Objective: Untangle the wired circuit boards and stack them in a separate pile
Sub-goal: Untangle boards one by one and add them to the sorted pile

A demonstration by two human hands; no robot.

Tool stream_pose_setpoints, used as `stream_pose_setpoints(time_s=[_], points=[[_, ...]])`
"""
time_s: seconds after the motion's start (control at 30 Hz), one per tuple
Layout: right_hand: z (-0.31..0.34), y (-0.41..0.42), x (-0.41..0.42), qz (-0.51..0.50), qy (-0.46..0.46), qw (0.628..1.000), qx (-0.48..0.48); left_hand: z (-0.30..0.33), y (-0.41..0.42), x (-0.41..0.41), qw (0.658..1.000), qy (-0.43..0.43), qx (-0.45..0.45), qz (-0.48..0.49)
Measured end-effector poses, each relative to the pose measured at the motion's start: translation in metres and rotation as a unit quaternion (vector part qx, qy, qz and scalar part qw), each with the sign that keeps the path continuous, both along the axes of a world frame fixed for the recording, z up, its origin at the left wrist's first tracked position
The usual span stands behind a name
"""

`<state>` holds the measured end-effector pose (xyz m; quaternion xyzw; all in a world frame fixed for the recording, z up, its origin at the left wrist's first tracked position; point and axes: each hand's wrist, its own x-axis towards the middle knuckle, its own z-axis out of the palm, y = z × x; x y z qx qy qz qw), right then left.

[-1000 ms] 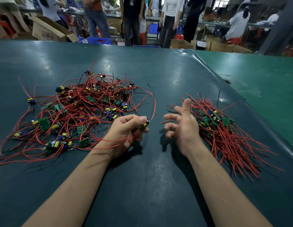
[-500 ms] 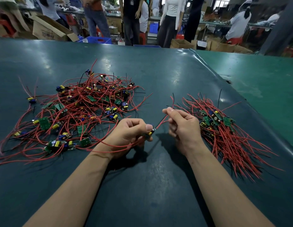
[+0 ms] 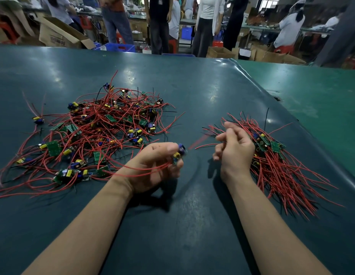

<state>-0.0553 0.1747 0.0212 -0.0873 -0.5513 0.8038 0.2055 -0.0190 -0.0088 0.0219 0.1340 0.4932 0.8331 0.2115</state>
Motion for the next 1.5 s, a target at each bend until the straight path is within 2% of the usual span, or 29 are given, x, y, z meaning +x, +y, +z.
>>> stream_pose_setpoints(time_s=[0.1, 0.23, 0.3, 0.37, 0.43, 0.53, 0.6, 0.73, 0.8, 0.87, 1.0, 1.1, 1.2, 1.33, 1.5], points=[[0.004, 0.002, 0.002, 0.031, -0.015, 0.999, 0.023, 0.0, -0.009, -0.002, 0.987, -0.064, 0.144, 0.041], [-0.002, -0.02, 0.022, 0.208, -0.014, 0.967, 0.147, 0.003, -0.011, -0.004, 0.971, -0.073, 0.215, 0.07], [-0.004, -0.029, 0.03, 0.293, -0.011, 0.941, 0.169, 0.004, -0.01, -0.003, 0.965, -0.073, 0.243, 0.066], [-0.003, -0.032, 0.033, 0.325, 0.002, 0.931, 0.168, 0.004, -0.01, -0.003, 0.959, -0.081, 0.264, 0.066], [0.0, -0.033, 0.034, 0.319, 0.017, 0.938, 0.135, 0.003, -0.008, -0.005, 0.962, -0.097, 0.237, 0.095], [0.004, -0.03, 0.033, 0.291, 0.035, 0.953, 0.074, 0.0, 0.002, -0.008, 0.978, -0.096, 0.127, 0.138], [0.007, -0.029, 0.032, 0.266, 0.031, 0.962, 0.047, -0.001, 0.007, -0.008, 0.985, -0.088, 0.073, 0.13], [0.009, -0.026, 0.028, 0.272, -0.018, 0.961, -0.049, -0.001, 0.01, -0.004, 0.991, -0.07, 0.059, 0.097], [0.01, -0.026, 0.027, 0.274, -0.029, 0.959, -0.066, -0.002, 0.011, -0.002, 0.993, -0.053, 0.056, 0.085], [0.009, -0.026, 0.027, 0.277, -0.022, 0.959, -0.061, -0.003, 0.014, -0.002, 0.993, -0.034, 0.057, 0.098], [0.008, -0.029, 0.026, 0.268, -0.04, 0.961, -0.063, -0.008, 0.017, -0.005, 0.98, 0.029, 0.056, 0.188], [0.006, -0.03, 0.025, 0.24, -0.073, 0.968, -0.036, -0.012, 0.019, -0.007, 0.963, 0.104, -0.036, 0.245], [0.004, -0.029, 0.025, 0.221, -0.059, 0.973, 0.006, -0.012, 0.023, -0.004, 0.946, 0.15, -0.115, 0.265], [0.003, -0.029, 0.023, 0.196, -0.057, 0.978, 0.033, -0.01, 0.025, -0.002, 0.937, 0.14, -0.146, 0.285], [0.001, -0.021, 0.016, 0.134, -0.043, 0.989, 0.036, -0.007, 0.026, 0.002, 0.943, 0.115, -0.149, 0.273]])
